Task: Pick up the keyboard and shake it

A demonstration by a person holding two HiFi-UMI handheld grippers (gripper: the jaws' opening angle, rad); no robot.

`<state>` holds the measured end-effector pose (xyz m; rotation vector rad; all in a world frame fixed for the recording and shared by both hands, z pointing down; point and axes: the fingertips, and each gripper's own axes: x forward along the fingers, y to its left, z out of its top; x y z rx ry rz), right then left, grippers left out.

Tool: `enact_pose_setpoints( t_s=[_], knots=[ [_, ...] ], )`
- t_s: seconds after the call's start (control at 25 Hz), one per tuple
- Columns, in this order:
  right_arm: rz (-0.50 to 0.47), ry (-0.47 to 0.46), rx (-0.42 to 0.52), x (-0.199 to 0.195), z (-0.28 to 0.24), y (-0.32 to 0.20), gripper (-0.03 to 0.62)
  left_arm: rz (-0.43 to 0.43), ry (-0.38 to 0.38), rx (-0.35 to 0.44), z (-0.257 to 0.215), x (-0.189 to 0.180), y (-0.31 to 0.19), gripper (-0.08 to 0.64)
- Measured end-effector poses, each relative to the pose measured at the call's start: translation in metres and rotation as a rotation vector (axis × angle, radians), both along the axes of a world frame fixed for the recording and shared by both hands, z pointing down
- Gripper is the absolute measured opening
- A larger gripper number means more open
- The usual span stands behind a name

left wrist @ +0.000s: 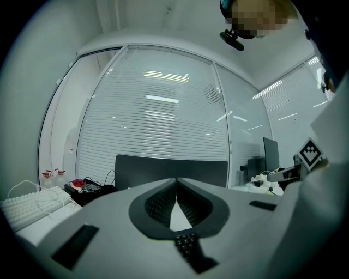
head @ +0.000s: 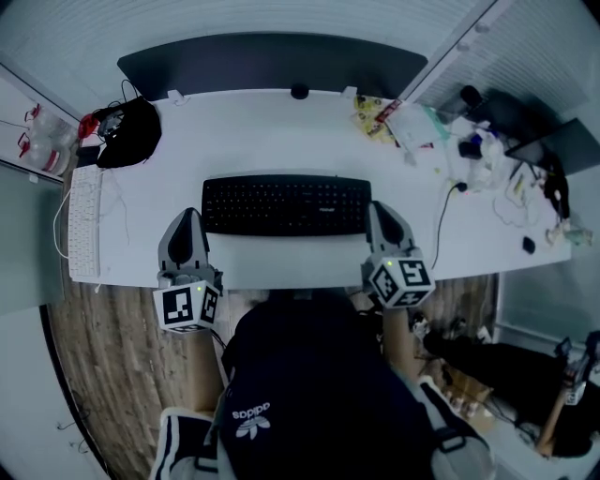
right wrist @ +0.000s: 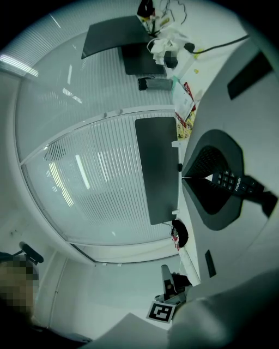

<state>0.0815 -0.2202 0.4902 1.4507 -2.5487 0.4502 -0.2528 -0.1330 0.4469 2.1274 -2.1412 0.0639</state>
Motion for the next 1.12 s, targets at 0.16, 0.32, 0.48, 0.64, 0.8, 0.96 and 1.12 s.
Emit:
enact_pose_setpoints(
  t_s=[0.16,0.32,0.48,0.64,0.8,0.96,1.12],
  knots=[
    [-0.026,0.014,-0.003,0.003,-0.002,-0.015,0.006,-0.03,0.006,-0.008,0.002,-0.003,-0.006,0.005],
    [-0.053,0.015,0.005,0.003,-0.004,-0.031,0.006,-0.056,0.013,-0.04,0.013,-0.007,-0.01,0.005],
    [-0.049,0.032,-0.012,0.006,0.004,-0.045,0.006,-0.062,0.017,-0.089,0.03,-0.014,-0.013,0.007],
    [-0.034,0.061,-0.053,0.013,0.023,-0.056,0.026,-0.028,0.038,-0.162,0.056,-0.019,-0.018,0.119],
    [-0.035,0.083,-0.105,0.018,0.042,-0.066,0.095,-0.001,0.073,-0.251,0.089,-0.023,-0.027,0.171],
    [-0.04,0.115,-0.146,0.018,0.062,-0.074,0.106,0.012,0.119,-0.344,0.124,-0.029,-0.034,0.197],
    [-0.045,0.143,-0.196,0.015,0.082,-0.082,0.138,0.01,0.147,-0.421,0.155,-0.035,-0.039,0.199]
  ],
)
